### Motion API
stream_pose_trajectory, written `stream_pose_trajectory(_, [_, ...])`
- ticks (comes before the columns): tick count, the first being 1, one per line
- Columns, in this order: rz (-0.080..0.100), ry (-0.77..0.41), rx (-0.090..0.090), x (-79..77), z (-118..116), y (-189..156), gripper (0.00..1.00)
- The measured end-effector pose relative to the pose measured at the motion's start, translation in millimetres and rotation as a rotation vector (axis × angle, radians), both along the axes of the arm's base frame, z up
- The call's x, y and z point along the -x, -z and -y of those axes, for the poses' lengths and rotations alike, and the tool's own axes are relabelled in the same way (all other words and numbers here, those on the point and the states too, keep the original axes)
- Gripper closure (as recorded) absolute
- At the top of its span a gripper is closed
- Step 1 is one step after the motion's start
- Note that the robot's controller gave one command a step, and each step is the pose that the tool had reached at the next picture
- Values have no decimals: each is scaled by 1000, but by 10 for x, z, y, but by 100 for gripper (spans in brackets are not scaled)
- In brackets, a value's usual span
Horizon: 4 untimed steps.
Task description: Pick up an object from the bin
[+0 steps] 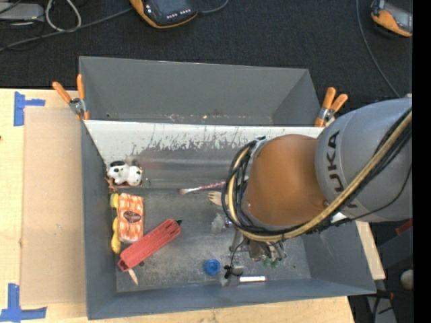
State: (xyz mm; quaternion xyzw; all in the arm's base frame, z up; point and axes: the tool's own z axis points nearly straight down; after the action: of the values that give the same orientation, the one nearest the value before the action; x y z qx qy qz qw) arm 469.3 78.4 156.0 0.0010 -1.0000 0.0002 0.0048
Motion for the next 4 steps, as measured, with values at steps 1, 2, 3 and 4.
stream_pose_trajectory(1, [7,3,-1,-19,3,-30,0])
stream_pose_trajectory(2, [8,-55,-1,-455,-521,162,0])
stream_pose_trajectory(3, [5,-31,0,-332,-746,160,0])
stream_pose_trajectory(4, [10,-270,-4,-831,-1195,442,0])
